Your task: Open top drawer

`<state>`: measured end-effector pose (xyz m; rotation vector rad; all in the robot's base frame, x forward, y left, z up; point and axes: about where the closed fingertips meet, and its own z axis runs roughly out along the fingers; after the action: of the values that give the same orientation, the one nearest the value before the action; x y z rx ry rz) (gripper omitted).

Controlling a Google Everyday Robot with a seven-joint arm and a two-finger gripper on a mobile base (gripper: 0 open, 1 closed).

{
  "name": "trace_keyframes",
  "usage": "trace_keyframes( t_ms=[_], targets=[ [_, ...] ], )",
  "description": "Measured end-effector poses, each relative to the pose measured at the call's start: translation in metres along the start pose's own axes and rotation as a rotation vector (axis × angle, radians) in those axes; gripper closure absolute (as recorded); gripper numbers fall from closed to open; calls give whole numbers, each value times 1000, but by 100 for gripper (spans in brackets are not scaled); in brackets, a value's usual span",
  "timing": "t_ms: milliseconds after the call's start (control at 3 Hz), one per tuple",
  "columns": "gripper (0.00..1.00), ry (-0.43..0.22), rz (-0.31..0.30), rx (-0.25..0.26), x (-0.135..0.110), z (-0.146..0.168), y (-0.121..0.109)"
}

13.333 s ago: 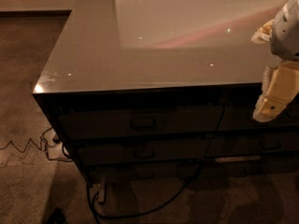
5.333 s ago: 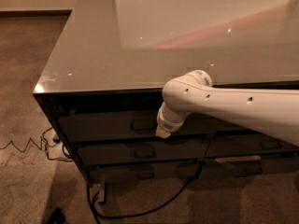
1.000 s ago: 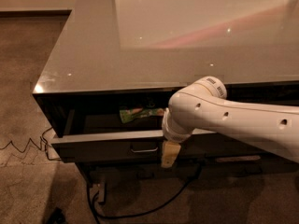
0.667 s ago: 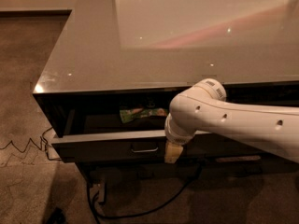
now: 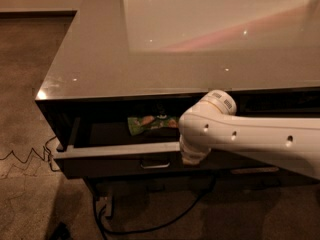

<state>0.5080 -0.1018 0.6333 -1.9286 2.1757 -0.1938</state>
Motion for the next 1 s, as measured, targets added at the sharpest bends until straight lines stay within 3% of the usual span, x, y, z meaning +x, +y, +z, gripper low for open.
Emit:
trace_keyframes(
  t_ms=[333, 667, 1000],
  targets=[
    [88, 44, -1, 34, 4, -8, 13],
    [100, 54, 17, 72, 5, -18, 29],
    [81, 71, 64, 97, 14, -26, 53]
  ],
)
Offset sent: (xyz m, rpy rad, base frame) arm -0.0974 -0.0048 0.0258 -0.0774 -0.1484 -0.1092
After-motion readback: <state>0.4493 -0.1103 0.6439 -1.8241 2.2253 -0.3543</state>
